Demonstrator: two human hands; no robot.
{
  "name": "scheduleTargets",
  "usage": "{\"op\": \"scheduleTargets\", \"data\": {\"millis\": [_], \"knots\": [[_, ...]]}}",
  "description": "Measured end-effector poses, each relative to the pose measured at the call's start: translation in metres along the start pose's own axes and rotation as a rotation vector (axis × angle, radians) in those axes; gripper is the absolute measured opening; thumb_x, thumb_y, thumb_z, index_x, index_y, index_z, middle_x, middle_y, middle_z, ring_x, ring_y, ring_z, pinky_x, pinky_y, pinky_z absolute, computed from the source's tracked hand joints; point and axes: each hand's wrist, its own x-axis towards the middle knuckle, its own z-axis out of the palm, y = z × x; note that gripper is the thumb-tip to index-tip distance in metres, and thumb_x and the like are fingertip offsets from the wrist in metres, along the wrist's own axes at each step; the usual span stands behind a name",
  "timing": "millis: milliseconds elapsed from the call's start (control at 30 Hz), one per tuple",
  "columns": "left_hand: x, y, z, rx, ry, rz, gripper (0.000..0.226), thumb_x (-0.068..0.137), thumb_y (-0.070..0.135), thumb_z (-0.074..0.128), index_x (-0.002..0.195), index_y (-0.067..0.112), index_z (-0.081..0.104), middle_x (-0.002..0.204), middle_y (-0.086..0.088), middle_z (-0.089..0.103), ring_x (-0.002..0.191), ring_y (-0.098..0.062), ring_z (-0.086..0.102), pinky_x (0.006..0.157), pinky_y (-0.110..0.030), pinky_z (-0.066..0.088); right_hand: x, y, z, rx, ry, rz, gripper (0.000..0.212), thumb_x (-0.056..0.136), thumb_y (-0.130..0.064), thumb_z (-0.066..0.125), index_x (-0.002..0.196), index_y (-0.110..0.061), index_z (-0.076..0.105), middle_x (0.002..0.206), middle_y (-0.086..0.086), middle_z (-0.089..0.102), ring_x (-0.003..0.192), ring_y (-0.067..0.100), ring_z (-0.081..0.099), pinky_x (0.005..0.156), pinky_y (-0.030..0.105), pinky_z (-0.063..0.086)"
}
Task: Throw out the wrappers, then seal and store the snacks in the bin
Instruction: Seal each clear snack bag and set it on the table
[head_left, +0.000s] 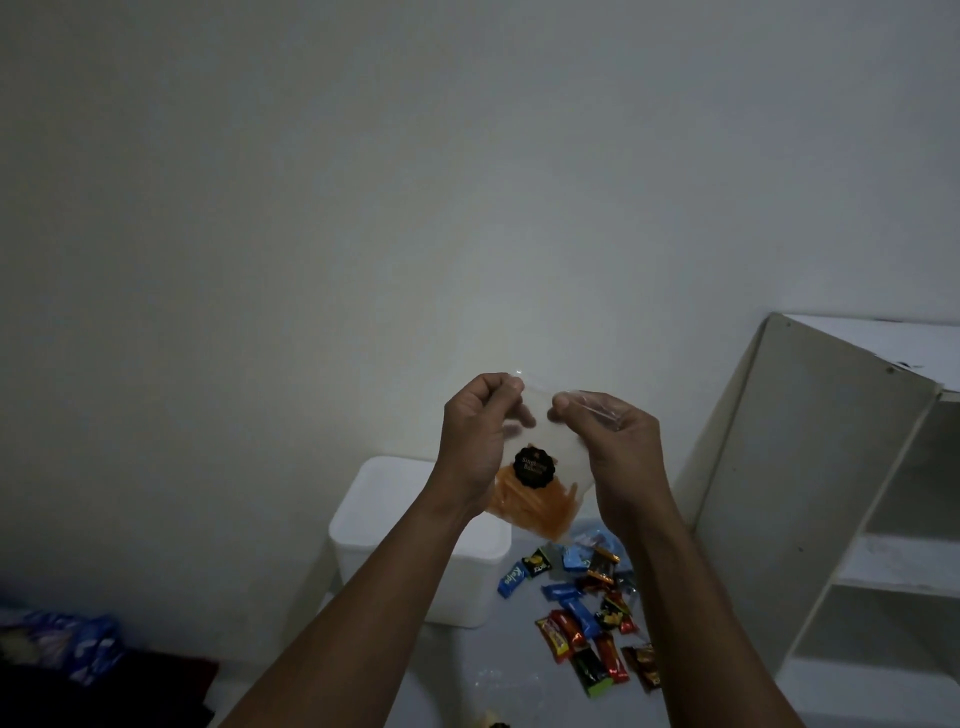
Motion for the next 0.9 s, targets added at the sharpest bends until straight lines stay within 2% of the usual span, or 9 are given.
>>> {"op": "scheduleTargets", "data": {"millis": [100,233,300,467,567,633,700,800,900], "knots": [[0.0,-0.005,0.003,0.057,0.026,0.01,0.021,0.101,0.019,0.051,0.082,0.018,0.061,0.069,0.0,0.062,0.071,-0.016,0.059,0.092,-0.048,0.049,0.001,0.003,0.004,0.006,-0.006,0.019,0.015,0.085,-0.021,0.074,0.095,-0.011,0.077,0.088,0.0,0.078,0.091,0.012,0.072,0.084,0.03,0.054],[0.0,-0.009,0.007,0.102,0.006,0.006,0.019,0.099,0.024,0.054,0.084,0.019,0.065,0.07,-0.001,0.06,0.071,-0.014,0.06,0.087,-0.044,0.051,0.007,0.004,-0.001,0.006,0.027,-0.018,0.01,0.088,-0.016,0.072,0.092,-0.008,0.077,0.084,0.001,0.077,0.084,0.004,0.071,0.071,0.008,0.05],[0.001,-0.01,0.009,0.107,-0.026,0.001,0.016,0.097,0.024,0.058,0.086,0.017,0.068,0.071,-0.003,0.059,0.071,-0.014,0.058,0.083,-0.039,0.051,0.01,0.004,-0.007,-0.017,0.019,-0.036,0.011,0.088,-0.015,0.071,0.09,-0.007,0.077,0.084,0.003,0.076,0.083,0.002,0.07,0.067,0.004,0.048],[0.002,-0.012,0.015,0.12,-0.074,0.008,0.017,0.098,0.02,0.057,0.083,0.014,0.064,0.074,-0.005,0.058,0.074,-0.015,0.056,0.086,-0.04,0.05,0.011,0.003,-0.015,-0.044,-0.026,-0.038,0.01,0.089,-0.017,0.071,0.088,-0.01,0.077,0.085,0.0,0.077,0.085,0.002,0.07,0.068,0.003,0.047],[0.002,-0.015,0.018,0.149,-0.049,0.036,0.018,0.098,0.019,0.055,0.082,0.015,0.062,0.073,-0.004,0.059,0.074,-0.015,0.056,0.087,-0.041,0.051,0.008,0.007,-0.015,-0.039,-0.008,-0.012,0.012,0.088,-0.02,0.072,0.093,-0.01,0.077,0.086,-0.001,0.077,0.086,0.002,0.071,0.068,0.007,0.048],[0.002,-0.016,0.02,0.142,-0.04,0.036,0.018,0.098,0.02,0.056,0.082,0.017,0.063,0.071,0.0,0.06,0.074,-0.014,0.057,0.086,-0.04,0.051,0.007,0.008,-0.015,-0.005,0.015,0.017,0.015,0.086,-0.021,0.073,0.097,-0.011,0.077,0.088,0.0,0.078,0.086,0.005,0.071,0.068,0.01,0.05],[0.001,-0.016,0.02,0.119,-0.067,0.012,0.018,0.098,0.021,0.057,0.083,0.017,0.065,0.071,0.002,0.062,0.074,-0.013,0.058,0.084,-0.039,0.05,0.006,0.007,-0.015,-0.009,0.027,0.014,0.012,0.087,-0.02,0.073,0.096,-0.012,0.077,0.086,-0.001,0.078,0.083,0.004,0.071,0.065,0.009,0.049],[0.0,-0.014,0.018,0.109,-0.125,-0.002,0.014,0.096,0.021,0.061,0.086,0.016,0.07,0.077,-0.002,0.067,0.077,-0.016,0.059,0.083,-0.039,0.051,0.004,0.003,-0.014,-0.032,-0.014,-0.017,0.011,0.089,-0.017,0.07,0.094,-0.011,0.078,0.086,0.0,0.077,0.082,0.005,0.071,0.066,0.008,0.049],[0.0,-0.012,0.016,0.115,-0.106,0.031,0.012,0.094,0.018,0.063,0.088,0.012,0.071,0.08,-0.004,0.069,0.076,-0.017,0.058,0.083,-0.041,0.051,0.002,0.001,-0.01,-0.043,-0.026,-0.043,0.011,0.09,-0.016,0.069,0.093,-0.011,0.078,0.086,0.001,0.077,0.083,0.008,0.072,0.069,0.011,0.051]]}}
